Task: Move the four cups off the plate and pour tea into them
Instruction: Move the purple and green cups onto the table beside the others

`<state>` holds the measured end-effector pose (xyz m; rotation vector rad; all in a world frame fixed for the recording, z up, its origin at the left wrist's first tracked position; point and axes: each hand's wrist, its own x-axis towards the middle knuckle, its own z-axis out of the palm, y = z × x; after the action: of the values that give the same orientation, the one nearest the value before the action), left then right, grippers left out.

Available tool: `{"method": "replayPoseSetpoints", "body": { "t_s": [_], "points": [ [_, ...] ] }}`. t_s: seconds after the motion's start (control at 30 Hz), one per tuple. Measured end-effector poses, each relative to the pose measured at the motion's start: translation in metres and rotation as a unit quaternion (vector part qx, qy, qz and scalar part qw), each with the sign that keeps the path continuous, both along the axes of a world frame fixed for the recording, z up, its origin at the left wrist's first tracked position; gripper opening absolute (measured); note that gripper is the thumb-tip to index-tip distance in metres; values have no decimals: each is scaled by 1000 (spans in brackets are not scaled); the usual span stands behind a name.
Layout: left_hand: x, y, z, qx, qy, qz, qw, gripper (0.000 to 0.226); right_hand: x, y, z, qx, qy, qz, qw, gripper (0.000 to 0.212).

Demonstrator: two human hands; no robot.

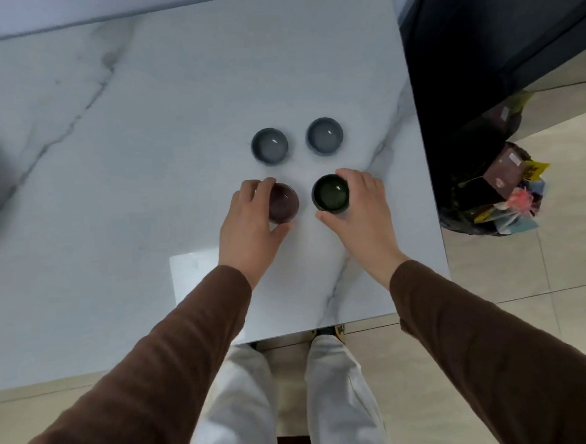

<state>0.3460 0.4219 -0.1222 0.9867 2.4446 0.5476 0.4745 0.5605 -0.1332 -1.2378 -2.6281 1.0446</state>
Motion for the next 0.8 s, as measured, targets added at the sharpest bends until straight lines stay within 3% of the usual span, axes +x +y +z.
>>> {"method": "replayPoseSetpoints", "body": {
  "t_s": [0.4, 0.6, 0.8],
  "points": [
    [3, 8, -11, -20, 21, 18, 999, 67, -4, 7, -18, 7, 8, 4, 1000, 69],
    [4, 1, -4, -45, 44, -3, 998, 85, -6, 5, -4, 51, -21, 21, 998, 81],
    [-3, -46, 20, -37, 69, 22, 997, 71, -18, -21, 37, 125, 10, 88, 988, 60]
  ]
}}
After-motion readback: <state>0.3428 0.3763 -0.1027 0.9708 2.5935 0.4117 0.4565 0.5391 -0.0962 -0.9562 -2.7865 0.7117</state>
